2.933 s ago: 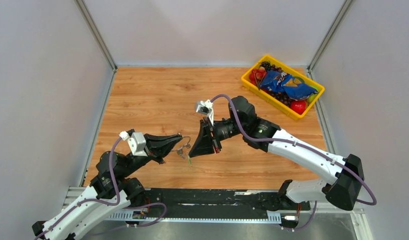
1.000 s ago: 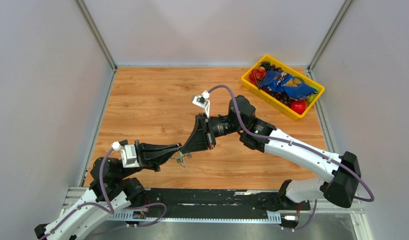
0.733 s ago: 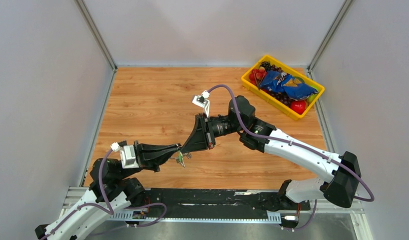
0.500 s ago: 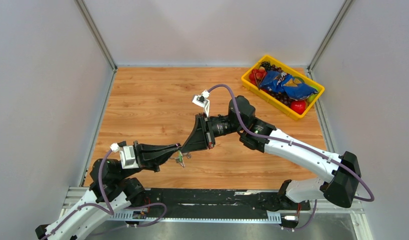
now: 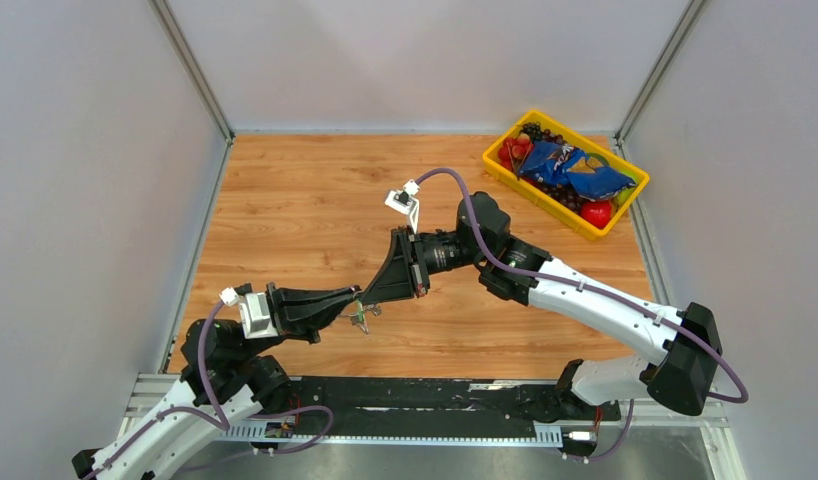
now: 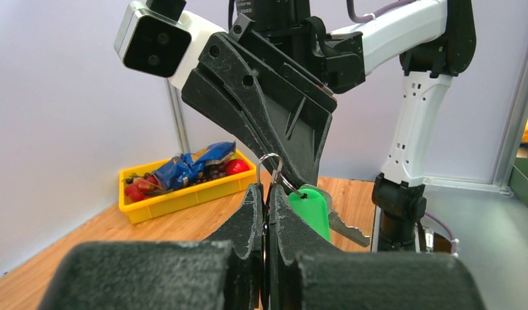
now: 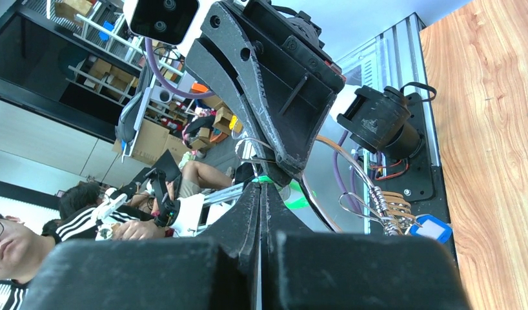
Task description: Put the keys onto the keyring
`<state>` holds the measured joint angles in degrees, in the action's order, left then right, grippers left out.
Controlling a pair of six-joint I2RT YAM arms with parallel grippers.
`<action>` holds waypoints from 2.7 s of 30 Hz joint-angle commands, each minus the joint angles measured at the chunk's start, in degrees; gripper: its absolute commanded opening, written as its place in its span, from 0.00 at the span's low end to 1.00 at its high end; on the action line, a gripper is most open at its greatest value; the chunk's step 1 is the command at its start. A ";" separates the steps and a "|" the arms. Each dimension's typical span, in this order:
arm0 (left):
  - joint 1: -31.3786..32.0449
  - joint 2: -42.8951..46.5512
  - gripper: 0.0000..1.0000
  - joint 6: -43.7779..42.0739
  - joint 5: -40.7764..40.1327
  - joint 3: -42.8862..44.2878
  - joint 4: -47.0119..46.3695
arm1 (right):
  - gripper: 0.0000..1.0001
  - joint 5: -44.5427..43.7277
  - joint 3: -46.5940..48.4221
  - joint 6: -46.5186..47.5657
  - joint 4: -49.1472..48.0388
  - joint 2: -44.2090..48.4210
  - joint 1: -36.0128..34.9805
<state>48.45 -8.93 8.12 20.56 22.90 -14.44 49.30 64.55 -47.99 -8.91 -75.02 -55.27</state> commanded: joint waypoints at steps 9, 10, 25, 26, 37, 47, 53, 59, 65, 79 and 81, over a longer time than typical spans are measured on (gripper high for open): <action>0.06 0.97 0.01 -1.75 -1.51 -0.70 -3.42 | 0.00 -1.75 0.39 -1.74 -2.83 0.22 -0.40; 0.02 1.12 0.01 -1.78 -1.69 -0.74 -3.41 | 0.00 -1.79 0.40 -1.82 -2.86 0.23 -0.44; 0.06 1.93 0.01 -2.10 -2.43 -1.31 -4.09 | 0.00 -2.45 -0.75 -3.18 -2.78 -0.08 -0.47; 0.02 1.95 0.01 -2.12 -2.49 -1.33 -4.10 | 0.00 -2.45 -0.75 -3.33 -2.78 -0.18 -0.46; 0.03 1.90 0.01 -2.14 -1.76 -1.58 -4.59 | 0.00 -3.23 -0.24 -4.81 -2.87 -1.06 -0.46; 0.01 1.82 0.01 -2.14 -1.23 -1.66 -4.62 | 0.00 -4.33 0.35 -6.21 -3.05 -1.31 -0.47; 0.04 1.77 0.01 -2.15 -0.97 -1.73 -4.59 | 0.00 -5.38 0.74 -7.07 -3.05 -1.54 -0.47; 0.07 1.78 0.01 -2.14 -0.92 -1.78 -4.55 | 0.00 -6.46 1.51 -7.70 -3.09 -1.68 -0.47; 0.06 1.63 0.01 -2.14 -1.10 -1.89 -4.47 | 0.00 -7.04 2.53 -8.17 -3.13 -2.27 -0.47; 0.06 1.79 0.01 -2.06 -1.13 -1.80 -4.12 | 0.00 -9.20 3.35 -8.73 -3.13 -1.68 -0.26; 0.06 1.88 0.01 -2.06 -1.44 -1.78 -4.03 | 0.00 -9.26 3.30 -8.78 -3.20 -1.54 -0.28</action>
<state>48.27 -7.38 6.17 16.38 20.93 -16.21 44.14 65.32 -55.51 -9.72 -76.79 -55.86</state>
